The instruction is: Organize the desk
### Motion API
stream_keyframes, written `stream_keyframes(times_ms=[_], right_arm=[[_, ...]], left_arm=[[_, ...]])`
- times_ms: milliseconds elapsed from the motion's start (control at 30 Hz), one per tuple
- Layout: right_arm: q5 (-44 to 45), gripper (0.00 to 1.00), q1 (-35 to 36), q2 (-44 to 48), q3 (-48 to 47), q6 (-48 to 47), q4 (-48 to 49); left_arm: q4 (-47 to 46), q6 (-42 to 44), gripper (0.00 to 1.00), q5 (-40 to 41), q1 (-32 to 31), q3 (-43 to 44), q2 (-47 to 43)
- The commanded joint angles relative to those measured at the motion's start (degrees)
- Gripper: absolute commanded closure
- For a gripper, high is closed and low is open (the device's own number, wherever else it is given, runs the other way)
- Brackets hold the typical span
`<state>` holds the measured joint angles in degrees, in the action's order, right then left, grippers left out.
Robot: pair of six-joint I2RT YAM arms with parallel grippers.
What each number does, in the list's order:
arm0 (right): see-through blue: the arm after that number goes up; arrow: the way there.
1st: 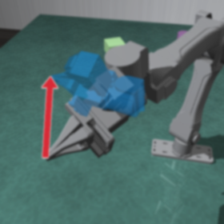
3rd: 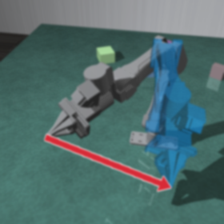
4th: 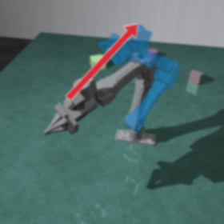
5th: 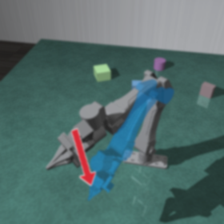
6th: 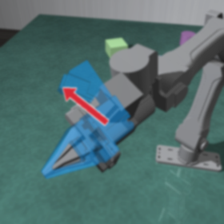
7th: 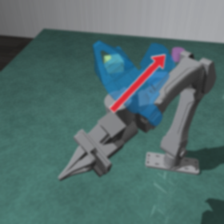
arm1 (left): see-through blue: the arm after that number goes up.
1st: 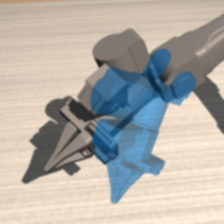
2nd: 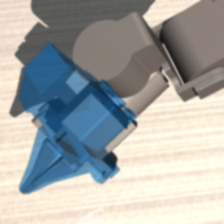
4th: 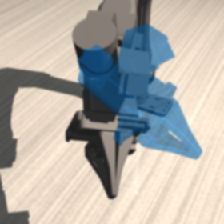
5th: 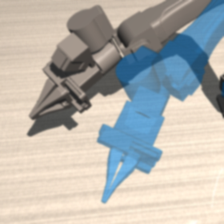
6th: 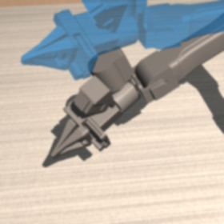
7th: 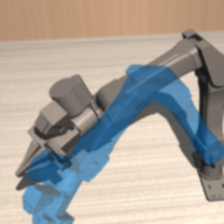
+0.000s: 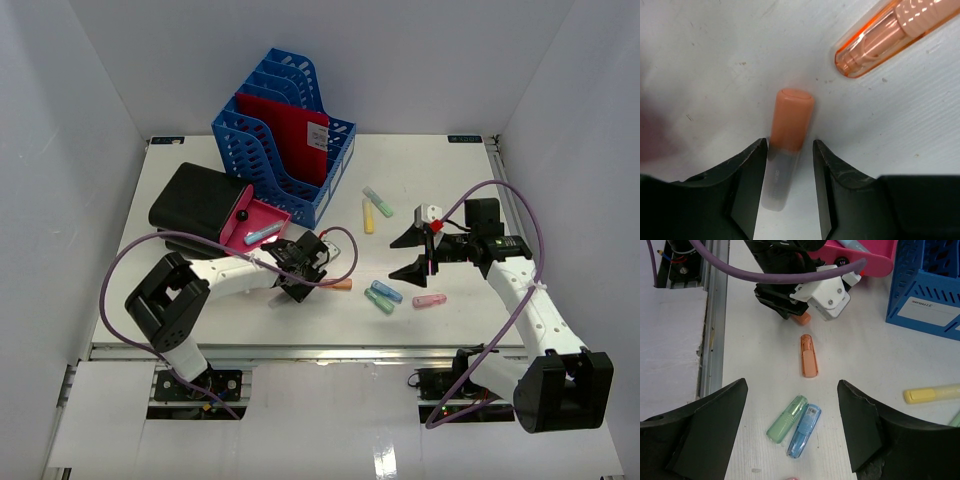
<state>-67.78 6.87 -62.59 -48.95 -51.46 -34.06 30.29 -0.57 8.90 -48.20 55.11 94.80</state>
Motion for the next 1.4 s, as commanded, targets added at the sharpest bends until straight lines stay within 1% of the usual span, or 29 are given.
stream_keyframes(times_ms=[0,33,100,133,200,267,400,500,533,633,700,733,767,800,867,967,1200,1300,1367], right_arm=[[-2.4,0.21,-0.8,1.0,0.3,0.2,0.1],[-2.5,0.21,-0.9,1.0,0.3,0.3,0.1],[-2.8,0.21,-1.2,1.1,0.3,0.4,0.1],[-2.9,0.21,-1.4,1.1,0.3,0.4,0.1],[-3.1,0.21,-1.6,1.2,0.3,0.4,0.1],[-3.4,0.21,-1.9,1.2,0.4,0.5,0.1],[-3.6,0.21,-2.2,1.2,0.4,0.5,0.1],[-3.9,0.21,-2.3,1.2,0.4,0.6,0.1],[-3.9,0.21,-2.3,1.2,0.3,0.6,0.1],[-4.2,0.21,-2.3,1.1,0.3,0.7,0.1],[-4.3,0.21,-2.3,1.0,0.2,0.8,0.1],[-4.2,0.21,-2.3,1.0,0.3,0.8,0.1],[-4.2,0.21,-2.3,1.0,0.3,0.8,0.0],[-4.0,0.21,-2.4,0.9,0.3,0.8,0.0],[-3.9,0.2,-2.5,0.9,0.3,0.8,0.0],[-4.0,0.2,-2.8,1.1,0.3,0.8,0.0],[-4.4,0.2,-2.9,0.9,0.3,0.9,0.0],[-4.4,0.2,-2.9,0.8,0.2,0.8,-0.2],[-4.5,0.2,-2.9,0.7,0.3,0.7,-0.3]], left_arm=[[1.0,-2.5,0.47,-3.7,1.3,-3.7,-1.9],[1.0,-2.7,0.47,-3.5,1.4,-3.7,-1.9],[0.9,-3.5,0.51,-2.3,1.6,-3.6,-2.0],[0.8,-3.9,0.56,-1.6,1.7,-3.4,-2.2],[0.6,-4.6,0.69,-0.4,1.9,-2.6,-3.0],[0.8,-5.0,0.79,0.4,2.0,-1.5,-4.2],[3.1,-5.3,0.87,-0.9,1.9,1.9,-8.3],[6.3,-6.0,0.89,-2.0,1.3,6.2,-12.7],[7.0,-6.2,0.91,-1.3,0.7,8.5,-13.7],[9.7,-5.1,0.92,4.5,0.3,13.6,-16.6],[10.9,-1.5,0.92,11.0,0.6,15.9,-17.2],[10.9,0.3,0.92,12.2,1.1,16.9,-16.9],[10.9,1.0,0.92,13.1,2.3,17.2,-16.3],[10.9,4.0,0.92,13.4,4.4,18.4,-14.9],[10.3,6.8,0.92,14.6,6.7,19.2,-13.1],[7.4,11.4,0.92,16.4,9.8,19.2,-10.5],[1.8,15.7,0.89,21.8,12.7,18.6,-5.9],[-0.4,16.6,0.85,22.8,13.0,18.4,-4.4],[-1.2,17.1,0.76,24.4,13.1,17.7,-3.2]])
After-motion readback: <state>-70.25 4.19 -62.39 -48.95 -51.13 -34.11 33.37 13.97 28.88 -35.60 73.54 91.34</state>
